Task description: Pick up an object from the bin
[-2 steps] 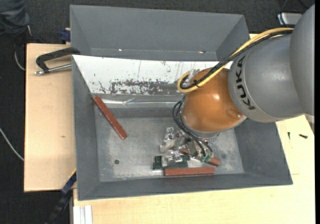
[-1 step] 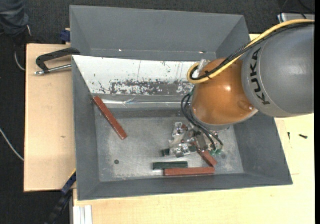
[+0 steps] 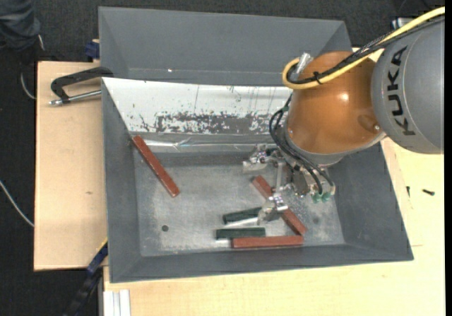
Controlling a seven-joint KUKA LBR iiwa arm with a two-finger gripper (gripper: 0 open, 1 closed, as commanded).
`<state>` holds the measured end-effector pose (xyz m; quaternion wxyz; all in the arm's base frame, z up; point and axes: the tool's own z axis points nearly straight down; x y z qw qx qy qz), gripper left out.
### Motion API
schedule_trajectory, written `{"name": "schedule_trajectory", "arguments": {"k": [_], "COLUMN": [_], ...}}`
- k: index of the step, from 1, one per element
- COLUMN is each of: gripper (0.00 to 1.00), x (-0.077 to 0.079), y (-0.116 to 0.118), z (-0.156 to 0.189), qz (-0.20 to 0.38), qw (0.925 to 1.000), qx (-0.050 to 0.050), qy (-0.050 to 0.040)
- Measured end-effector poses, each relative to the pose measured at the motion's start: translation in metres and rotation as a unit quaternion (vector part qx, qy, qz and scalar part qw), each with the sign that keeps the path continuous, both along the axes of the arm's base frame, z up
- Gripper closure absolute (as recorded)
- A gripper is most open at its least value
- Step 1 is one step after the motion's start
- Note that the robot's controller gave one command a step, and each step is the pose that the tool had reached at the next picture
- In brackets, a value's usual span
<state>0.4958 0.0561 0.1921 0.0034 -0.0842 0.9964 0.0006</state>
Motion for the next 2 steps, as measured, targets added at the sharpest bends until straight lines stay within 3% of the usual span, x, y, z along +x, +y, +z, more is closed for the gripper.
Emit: {"name": "schedule_trajectory", "arguments": {"k": [1, 2], "gripper": [0.00, 1.00], "x": [-0.001, 0.012], "y": [-0.001, 0.003], "z": [-0.010, -0.110], "qz": [0.001, 0.049], "qw": [1.0000, 0.9987], "qx": [0.000, -0.003], "qy": [0.0031, 0.0098]}}
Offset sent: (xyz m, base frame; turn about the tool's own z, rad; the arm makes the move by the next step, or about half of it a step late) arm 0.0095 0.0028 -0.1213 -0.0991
